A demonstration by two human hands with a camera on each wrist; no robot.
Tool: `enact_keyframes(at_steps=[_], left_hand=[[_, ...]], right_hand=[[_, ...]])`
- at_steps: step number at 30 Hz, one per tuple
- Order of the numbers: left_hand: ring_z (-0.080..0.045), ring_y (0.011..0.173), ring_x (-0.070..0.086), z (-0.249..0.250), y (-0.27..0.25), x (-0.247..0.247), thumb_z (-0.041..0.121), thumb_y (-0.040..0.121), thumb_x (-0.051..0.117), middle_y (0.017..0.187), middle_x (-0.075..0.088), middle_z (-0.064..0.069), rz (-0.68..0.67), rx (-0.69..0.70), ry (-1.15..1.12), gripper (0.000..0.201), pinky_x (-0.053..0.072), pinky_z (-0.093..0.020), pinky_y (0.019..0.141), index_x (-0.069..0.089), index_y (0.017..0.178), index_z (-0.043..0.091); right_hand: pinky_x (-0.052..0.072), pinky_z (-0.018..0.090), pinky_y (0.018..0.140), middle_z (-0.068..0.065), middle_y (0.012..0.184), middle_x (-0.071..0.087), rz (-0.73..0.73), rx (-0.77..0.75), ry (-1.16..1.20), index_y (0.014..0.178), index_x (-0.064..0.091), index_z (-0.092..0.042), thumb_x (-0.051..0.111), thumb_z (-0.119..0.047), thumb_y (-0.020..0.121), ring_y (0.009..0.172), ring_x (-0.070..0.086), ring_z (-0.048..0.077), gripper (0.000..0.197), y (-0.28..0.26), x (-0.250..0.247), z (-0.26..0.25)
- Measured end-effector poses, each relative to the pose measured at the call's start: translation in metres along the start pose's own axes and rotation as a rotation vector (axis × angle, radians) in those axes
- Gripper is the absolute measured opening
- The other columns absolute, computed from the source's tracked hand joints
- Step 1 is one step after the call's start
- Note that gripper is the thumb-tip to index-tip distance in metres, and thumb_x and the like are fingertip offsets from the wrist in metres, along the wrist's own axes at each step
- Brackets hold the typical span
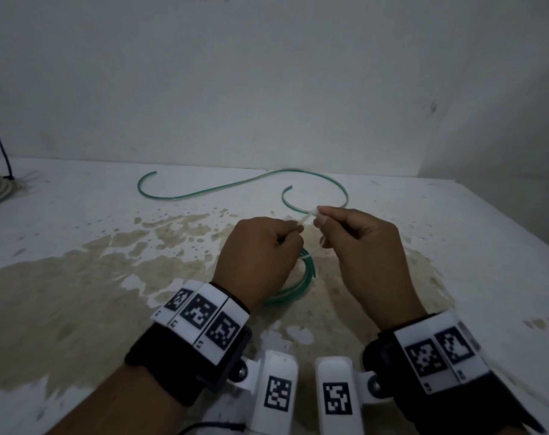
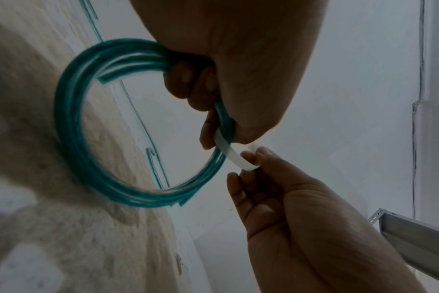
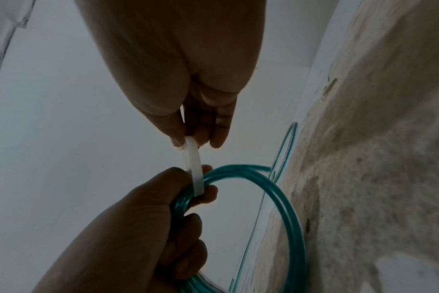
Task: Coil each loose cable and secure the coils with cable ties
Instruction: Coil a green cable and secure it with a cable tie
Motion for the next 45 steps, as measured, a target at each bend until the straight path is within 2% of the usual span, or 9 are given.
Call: enact_keyframes(at_steps=[5,13,15,19,24,28,33,40,45], left_hand=[[-0.009,0.098,0.063,0.003,-0.001,-0.001,0.012,0.091,0.056,0.107,0.072,-0.003,-0.003,-0.002,0.011,0.022,0.035,0.000,0.073,0.075,0.102,0.010],[-0.016,0.084,0.065,0.002,-0.002,-0.001,0.035,0.079,0.040,0.091,0.075,-0.005,-0.024,0.042,0.023,0.047,0.046,-0.026,0.077,0.077,0.096,0.010],[-0.011,0.074,0.060,0.002,-0.002,0.000,0.031,0.084,0.043,0.082,0.073,-0.005,0.007,0.090,0.032,0.040,0.042,-0.019,0.069,0.077,0.095,0.012],[-0.007,0.085,0.062,0.002,0.000,0.002,0.020,0.094,0.053,0.094,0.073,0.002,0.007,0.012,0.005,0.023,0.037,-0.002,0.070,0.074,0.104,0.016],[-0.014,0.075,0.058,0.000,-0.003,0.007,0.025,0.088,0.048,0.071,0.070,-0.005,0.041,0.049,-0.067,0.035,0.044,-0.030,0.068,0.073,0.077,0.004],[-0.015,0.068,0.050,0.002,-0.005,0.009,0.023,0.089,0.049,0.058,0.057,0.001,0.084,0.160,-0.015,0.031,0.035,-0.028,0.056,0.072,0.075,0.009],[-0.006,0.078,0.060,0.004,-0.005,0.009,0.026,0.092,0.052,0.080,0.073,0.002,0.022,0.050,-0.080,0.027,0.045,-0.020,0.071,0.075,0.085,0.012],[-0.016,0.056,0.052,0.001,-0.006,0.010,0.031,0.087,0.043,0.054,0.058,-0.002,0.046,0.206,-0.032,0.040,0.036,-0.029,0.053,0.068,0.065,0.008],[-0.012,0.066,0.062,0.006,-0.006,0.012,0.030,0.087,0.044,0.070,0.070,0.001,0.019,0.179,-0.060,0.036,0.047,-0.029,0.062,0.075,0.080,0.012]], right_hand=[[0.045,0.008,0.068,-0.013,0.073,0.065,-0.003,-0.008,-0.002,0.097,0.073,-0.019,0.064,-0.016,0.088,0.067,0.058,-0.005,0.013,0.000,-0.001,0.001],[0.051,0.015,0.063,-0.004,0.071,0.068,-0.142,0.065,0.034,0.090,0.069,-0.019,0.067,-0.015,0.086,0.060,0.060,0.000,0.006,0.000,-0.005,-0.001],[0.054,0.020,0.066,0.001,0.069,0.068,-0.175,0.110,0.089,0.094,0.066,-0.023,0.065,-0.017,0.087,0.061,0.061,0.006,0.010,0.000,-0.006,-0.002],[0.052,0.016,0.064,-0.005,0.063,0.066,-0.109,0.091,0.143,0.092,0.069,-0.021,0.065,-0.014,0.087,0.061,0.061,0.006,0.010,0.000,-0.006,-0.005],[0.049,0.015,0.062,-0.006,0.068,0.067,-0.106,0.042,0.116,0.088,0.069,-0.018,0.067,-0.015,0.085,0.062,0.061,0.001,0.005,-0.001,-0.005,-0.007],[0.044,0.008,0.056,-0.008,0.065,0.067,-0.171,0.068,0.139,0.086,0.070,-0.013,0.066,-0.009,0.085,0.059,0.060,-0.004,0.005,-0.002,-0.006,-0.010],[0.048,0.010,0.063,-0.007,0.071,0.068,-0.083,0.008,0.084,0.081,0.068,-0.018,0.066,-0.011,0.085,0.066,0.062,-0.002,0.008,-0.001,-0.007,-0.009],[0.048,0.010,0.061,-0.008,0.066,0.068,-0.142,0.035,0.097,0.076,0.068,-0.011,0.066,-0.008,0.084,0.063,0.064,-0.001,0.010,-0.002,-0.005,-0.008],[0.049,0.013,0.060,0.000,0.067,0.067,-0.158,0.035,0.044,0.070,0.068,-0.009,0.064,-0.009,0.085,0.062,0.063,0.004,0.016,-0.004,-0.005,-0.007]])
Point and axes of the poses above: each hand's wrist, its own y-axis towards the middle knuckle, its own x-axis out of the palm, z = x × y, the point moved 1 cm from there along y, towards the middle knuckle
